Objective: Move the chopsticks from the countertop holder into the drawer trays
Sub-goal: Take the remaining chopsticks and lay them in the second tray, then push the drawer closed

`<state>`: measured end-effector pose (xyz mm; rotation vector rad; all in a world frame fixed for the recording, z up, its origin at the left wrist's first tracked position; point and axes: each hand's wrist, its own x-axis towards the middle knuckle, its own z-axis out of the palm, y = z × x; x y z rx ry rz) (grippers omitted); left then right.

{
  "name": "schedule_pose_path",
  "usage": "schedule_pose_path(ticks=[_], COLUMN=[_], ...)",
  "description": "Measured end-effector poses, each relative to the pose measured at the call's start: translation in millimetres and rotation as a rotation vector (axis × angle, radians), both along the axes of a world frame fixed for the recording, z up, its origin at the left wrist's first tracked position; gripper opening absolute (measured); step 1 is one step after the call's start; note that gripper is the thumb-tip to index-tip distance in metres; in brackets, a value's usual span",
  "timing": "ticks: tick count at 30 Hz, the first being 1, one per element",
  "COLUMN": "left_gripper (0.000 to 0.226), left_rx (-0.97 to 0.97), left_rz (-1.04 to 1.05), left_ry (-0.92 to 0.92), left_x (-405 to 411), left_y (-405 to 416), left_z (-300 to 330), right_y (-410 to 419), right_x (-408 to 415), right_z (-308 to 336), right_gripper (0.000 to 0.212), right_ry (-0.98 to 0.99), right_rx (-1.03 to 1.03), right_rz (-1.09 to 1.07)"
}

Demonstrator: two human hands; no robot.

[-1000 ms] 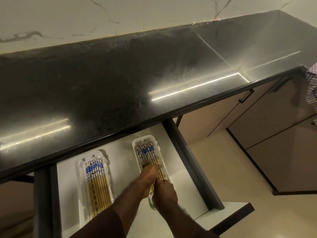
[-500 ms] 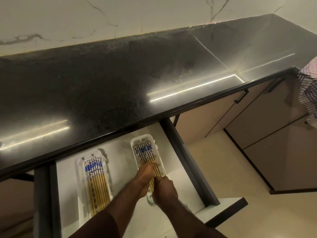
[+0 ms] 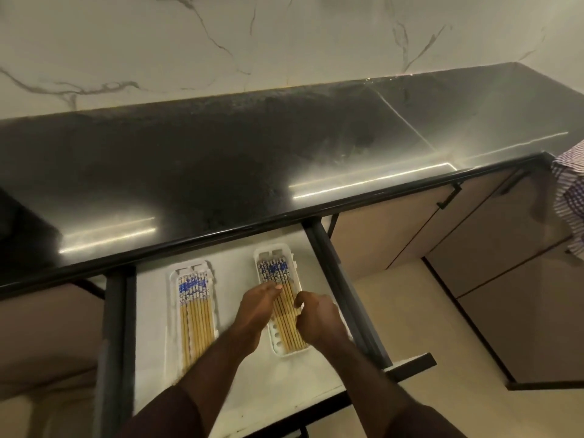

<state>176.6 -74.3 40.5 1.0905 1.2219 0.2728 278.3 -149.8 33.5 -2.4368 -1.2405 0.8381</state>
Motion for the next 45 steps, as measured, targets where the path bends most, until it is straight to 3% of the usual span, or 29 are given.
schedule_pose_path(ticks=[6, 18, 26, 33, 38, 45], left_gripper=[0.037, 0.036, 0.021, 0.021, 0.016, 0.024], left_rx=[0.162, 0.366, 0.304, 0.185, 0.139, 0.092], left_rz=[0.037, 0.190, 0.331, 0.376, 0.377, 0.323], left_ry=[0.015, 0.006, -0.036, -0.144, -0.209, -0.216], left_x=[-29.9, -89.5, -147.3, -191.7, -222.2, -247.3], left_y=[-27.8, -110.6, -141.3, -148.7, -146.8, -143.1], left_z=[32.9, 75.6, 58.6, 40.4, 32.7, 17.5], right_y=[-27.6, -87.2, -118.8, -152.3, -163.0, -147.0], right_x=[-5.5, -27.6, -78.7, -129.6, -153.6, -169.4], right_z=[31.7, 79.9, 88.5, 59.3, 14.7, -27.2], right_gripper=[0.029, 0.029, 0.027, 0.016, 0.025, 0.049], right_ry=[0.019, 0.084, 0.173, 0.258, 0.455, 0.926], right_rx=[0.120, 0.323, 0.372, 0.159, -0.122, -0.126], right_rz=[0.034, 0.142, 0.137, 0.089, -0.117, -0.762])
